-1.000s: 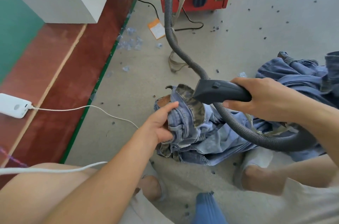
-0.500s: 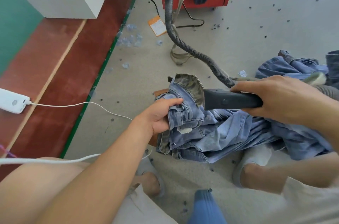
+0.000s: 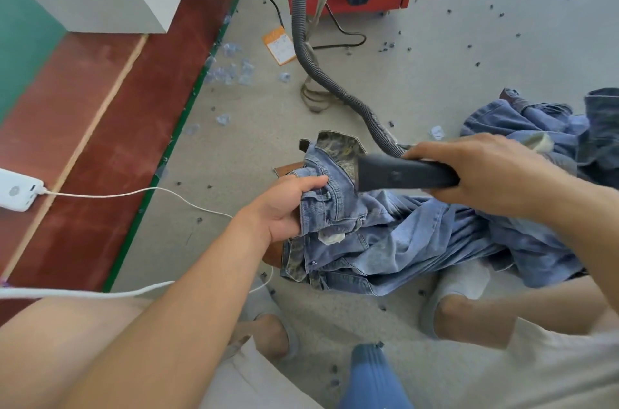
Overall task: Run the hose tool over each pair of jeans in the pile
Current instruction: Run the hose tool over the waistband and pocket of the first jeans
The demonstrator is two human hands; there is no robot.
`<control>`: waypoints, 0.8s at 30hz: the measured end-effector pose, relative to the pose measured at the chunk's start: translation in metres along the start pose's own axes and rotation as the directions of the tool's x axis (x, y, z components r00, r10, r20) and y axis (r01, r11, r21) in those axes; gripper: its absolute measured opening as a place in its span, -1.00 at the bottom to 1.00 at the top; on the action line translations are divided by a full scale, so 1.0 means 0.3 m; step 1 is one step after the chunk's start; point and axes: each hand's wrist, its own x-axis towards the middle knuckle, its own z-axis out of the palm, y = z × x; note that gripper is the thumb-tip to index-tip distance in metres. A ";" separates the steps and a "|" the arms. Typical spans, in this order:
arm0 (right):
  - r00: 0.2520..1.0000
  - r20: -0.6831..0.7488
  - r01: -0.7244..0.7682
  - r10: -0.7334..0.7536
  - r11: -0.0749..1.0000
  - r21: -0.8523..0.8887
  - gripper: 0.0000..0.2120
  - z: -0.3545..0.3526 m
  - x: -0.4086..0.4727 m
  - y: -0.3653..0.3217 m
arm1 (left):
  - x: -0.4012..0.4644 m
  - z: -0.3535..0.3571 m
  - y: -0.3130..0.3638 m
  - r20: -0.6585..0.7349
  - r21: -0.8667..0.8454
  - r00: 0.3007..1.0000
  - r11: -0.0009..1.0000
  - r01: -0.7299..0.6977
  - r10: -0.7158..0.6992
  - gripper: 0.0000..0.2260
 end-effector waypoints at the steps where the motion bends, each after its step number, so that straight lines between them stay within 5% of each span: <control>1: 1.000 -0.022 -0.022 0.022 1.000 -0.003 -0.63 -0.009 -0.002 0.015 | -0.003 0.001 0.003 0.003 -0.001 1.000 1.000 -0.003 0.003 -0.69; 8: 0.996 0.085 0.021 -0.002 0.975 -0.219 -0.67 0.032 -0.003 -0.012 | -0.003 0.010 0.001 0.010 0.034 1.000 0.999 -0.021 0.021 -0.69; 14: 0.995 0.090 0.042 -0.036 0.997 -0.065 -0.65 0.034 0.002 -0.044 | -0.022 0.031 -0.003 0.045 0.069 0.997 0.995 -0.070 0.067 -0.74; 21: 0.990 -0.096 -0.095 0.105 0.990 0.109 -0.64 -0.041 -0.001 0.056 | -0.007 0.036 -0.054 -0.104 0.366 0.979 0.922 -0.124 0.173 -0.66; 24: 0.989 -0.070 -0.120 0.128 0.986 0.114 -0.62 -0.045 0.015 0.063 | -0.008 0.023 -0.072 -0.092 0.454 0.979 0.883 -0.120 0.181 -0.61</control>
